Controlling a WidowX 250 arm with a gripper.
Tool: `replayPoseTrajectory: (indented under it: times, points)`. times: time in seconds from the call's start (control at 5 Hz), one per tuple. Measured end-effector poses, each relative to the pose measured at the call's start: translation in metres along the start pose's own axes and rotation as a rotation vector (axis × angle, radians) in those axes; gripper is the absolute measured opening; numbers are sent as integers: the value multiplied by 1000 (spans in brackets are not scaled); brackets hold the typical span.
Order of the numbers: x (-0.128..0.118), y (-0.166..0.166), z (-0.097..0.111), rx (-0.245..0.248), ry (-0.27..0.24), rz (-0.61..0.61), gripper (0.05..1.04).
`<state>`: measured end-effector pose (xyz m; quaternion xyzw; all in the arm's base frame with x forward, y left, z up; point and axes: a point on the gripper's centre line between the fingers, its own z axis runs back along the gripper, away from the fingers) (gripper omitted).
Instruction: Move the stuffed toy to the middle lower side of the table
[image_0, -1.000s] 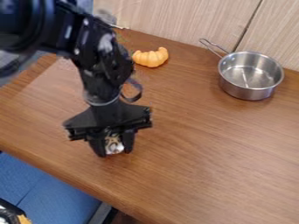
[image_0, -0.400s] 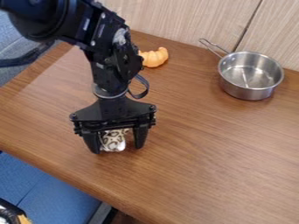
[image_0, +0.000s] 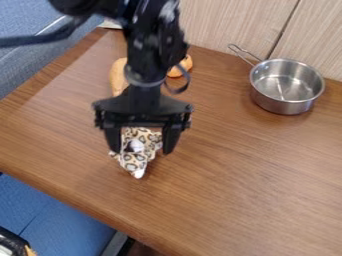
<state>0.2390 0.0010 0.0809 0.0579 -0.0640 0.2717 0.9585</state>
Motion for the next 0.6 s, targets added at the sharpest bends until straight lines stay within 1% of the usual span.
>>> replayPoseTrajectory:
  times: [0.2, 0.4, 0.6]
  points:
    - [7, 0, 27, -17, -37, 21, 1005]
    - [11, -1, 44, -51, -69, 19, 1004]
    - [11, -1, 44, -52, -70, 21, 1001]
